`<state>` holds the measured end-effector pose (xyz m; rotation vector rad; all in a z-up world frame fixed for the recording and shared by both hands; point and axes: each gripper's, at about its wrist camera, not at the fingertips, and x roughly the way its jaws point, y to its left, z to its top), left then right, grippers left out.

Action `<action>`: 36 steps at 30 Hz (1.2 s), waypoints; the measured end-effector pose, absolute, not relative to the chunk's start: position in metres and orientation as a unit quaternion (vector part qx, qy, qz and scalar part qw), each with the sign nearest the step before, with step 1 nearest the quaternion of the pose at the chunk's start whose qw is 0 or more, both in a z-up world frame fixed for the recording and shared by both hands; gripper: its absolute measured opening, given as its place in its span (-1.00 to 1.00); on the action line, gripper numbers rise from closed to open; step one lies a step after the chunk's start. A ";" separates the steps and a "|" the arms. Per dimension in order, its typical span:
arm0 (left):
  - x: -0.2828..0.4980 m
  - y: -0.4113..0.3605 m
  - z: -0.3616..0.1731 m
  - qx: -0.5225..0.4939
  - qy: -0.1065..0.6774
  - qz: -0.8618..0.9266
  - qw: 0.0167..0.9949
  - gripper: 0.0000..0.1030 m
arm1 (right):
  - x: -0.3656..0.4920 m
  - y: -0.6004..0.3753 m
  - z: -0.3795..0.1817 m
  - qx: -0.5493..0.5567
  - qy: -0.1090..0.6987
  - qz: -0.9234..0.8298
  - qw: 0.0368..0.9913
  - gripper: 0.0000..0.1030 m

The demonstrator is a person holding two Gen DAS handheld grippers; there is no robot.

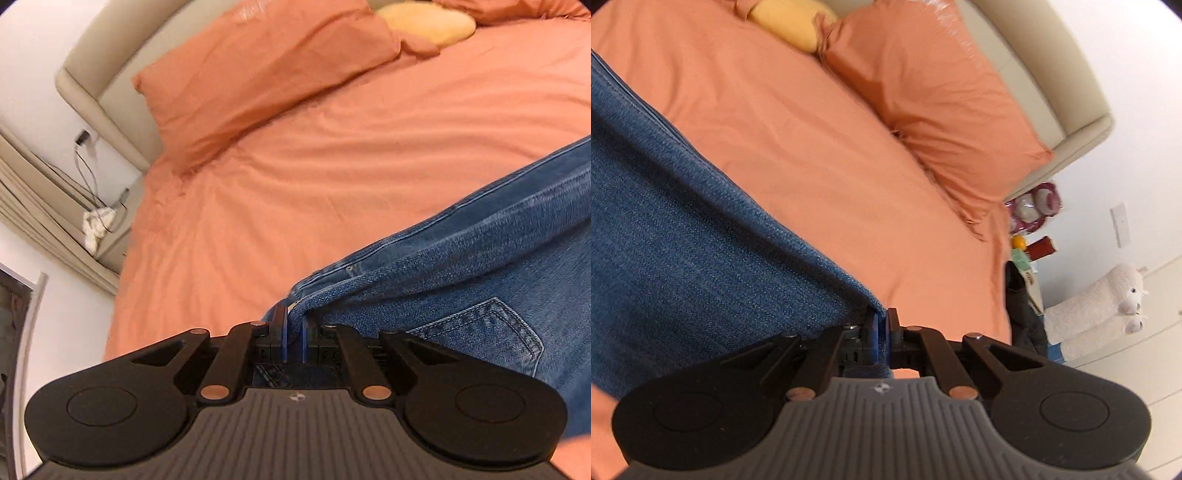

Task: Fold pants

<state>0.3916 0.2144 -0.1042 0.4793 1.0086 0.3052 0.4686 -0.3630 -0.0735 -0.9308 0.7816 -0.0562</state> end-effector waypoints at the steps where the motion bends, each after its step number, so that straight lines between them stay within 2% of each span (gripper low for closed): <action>1: 0.400 0.217 -0.114 0.222 0.483 0.142 0.835 -0.86 | 0.480 -0.360 -0.083 -0.442 0.374 -0.024 0.815 -1.00; 8: 0.438 0.227 -0.172 0.209 0.523 0.133 0.816 -0.86 | 0.535 -0.357 -0.150 -0.459 0.418 -0.009 0.784 -1.00; 14: 0.438 0.229 -0.186 0.202 0.527 0.125 0.816 -0.86 | 0.547 -0.358 -0.183 -0.465 0.439 -0.003 0.769 -1.00; 22: 0.420 0.235 -0.137 0.157 0.478 0.144 0.852 -0.86 | 0.534 -0.363 -0.151 -0.449 0.412 -0.014 0.793 -1.00; 30: 0.441 0.238 -0.151 0.138 0.503 0.154 0.839 -0.84 | 0.557 -0.352 -0.151 -0.436 0.411 -0.057 0.798 -1.00; 31: 0.441 0.237 -0.154 0.146 0.503 0.153 0.838 -0.69 | 0.561 -0.352 -0.156 -0.440 0.417 -0.058 0.793 -1.00; 32: 0.441 0.238 -0.155 0.150 0.501 0.152 0.839 -0.68 | 0.564 -0.351 -0.160 -0.446 0.420 -0.060 0.788 -0.99; 33: 0.440 0.238 -0.155 0.150 0.503 0.144 0.839 -0.65 | 0.565 -0.350 -0.163 -0.450 0.420 -0.064 0.785 -0.81; 34: 0.438 0.239 -0.153 0.147 0.503 0.138 0.840 -0.42 | 0.566 -0.352 -0.164 -0.448 0.419 -0.069 0.787 -0.49; 35: 0.436 0.241 -0.150 0.143 0.497 0.130 0.846 0.17 | 0.567 -0.353 -0.162 -0.436 0.419 -0.068 0.793 -0.29; 36: 0.433 0.241 -0.144 0.140 0.489 0.123 0.852 0.53 | 0.565 -0.354 -0.158 -0.423 0.420 -0.068 0.800 -0.02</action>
